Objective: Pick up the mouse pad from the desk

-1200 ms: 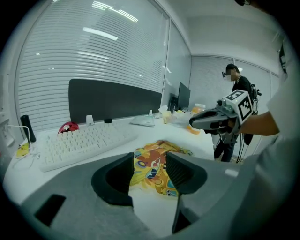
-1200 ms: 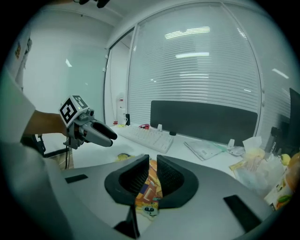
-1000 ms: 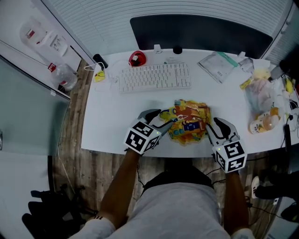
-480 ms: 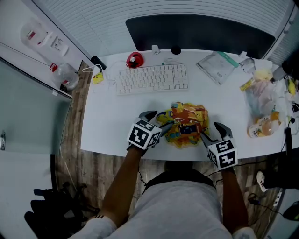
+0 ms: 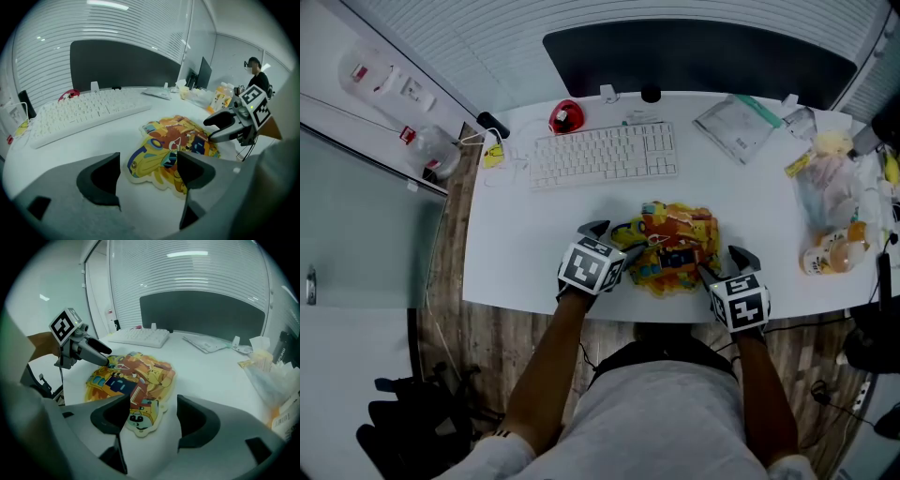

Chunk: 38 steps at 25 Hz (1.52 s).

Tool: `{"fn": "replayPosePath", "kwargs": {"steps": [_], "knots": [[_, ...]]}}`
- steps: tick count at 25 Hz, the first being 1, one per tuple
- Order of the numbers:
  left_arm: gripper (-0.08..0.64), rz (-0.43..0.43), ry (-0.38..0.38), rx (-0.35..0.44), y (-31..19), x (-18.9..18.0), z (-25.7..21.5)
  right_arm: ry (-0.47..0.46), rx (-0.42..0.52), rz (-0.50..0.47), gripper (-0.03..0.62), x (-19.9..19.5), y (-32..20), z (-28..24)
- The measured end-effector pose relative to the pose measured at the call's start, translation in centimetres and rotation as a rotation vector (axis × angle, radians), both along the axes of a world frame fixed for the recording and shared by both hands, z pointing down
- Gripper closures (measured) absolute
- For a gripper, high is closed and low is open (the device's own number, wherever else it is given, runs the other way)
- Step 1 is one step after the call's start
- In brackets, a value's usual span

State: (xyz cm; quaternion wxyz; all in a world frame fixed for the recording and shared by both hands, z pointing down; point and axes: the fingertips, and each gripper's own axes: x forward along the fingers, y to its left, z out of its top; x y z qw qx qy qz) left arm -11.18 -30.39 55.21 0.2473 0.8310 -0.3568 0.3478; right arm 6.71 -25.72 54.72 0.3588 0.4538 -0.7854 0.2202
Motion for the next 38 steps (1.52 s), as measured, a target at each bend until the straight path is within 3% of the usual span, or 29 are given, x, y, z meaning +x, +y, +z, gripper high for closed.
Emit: {"fn": "replayPosePath", "kwargs": {"steps": [21, 32, 38], "knots": [[0.184, -0.055, -0.019, 0.017, 0.0, 0.6, 0.6, -0.027, -0.005, 0.025, 0.322, -0.7, 0.0, 0.4], [0.337, -0.039, 0.073, 0.007, 0.6, 1.6, -0.2, -0.031, -0.003, 0.021, 0.322, -0.7, -0.1, 0.4], [0.38, 0.0, 0.117, 0.095, 0.6, 1.8, -1.9, -0.035, -0.016, -0.007, 0.322, -0.7, 0.1, 0.3]]}}
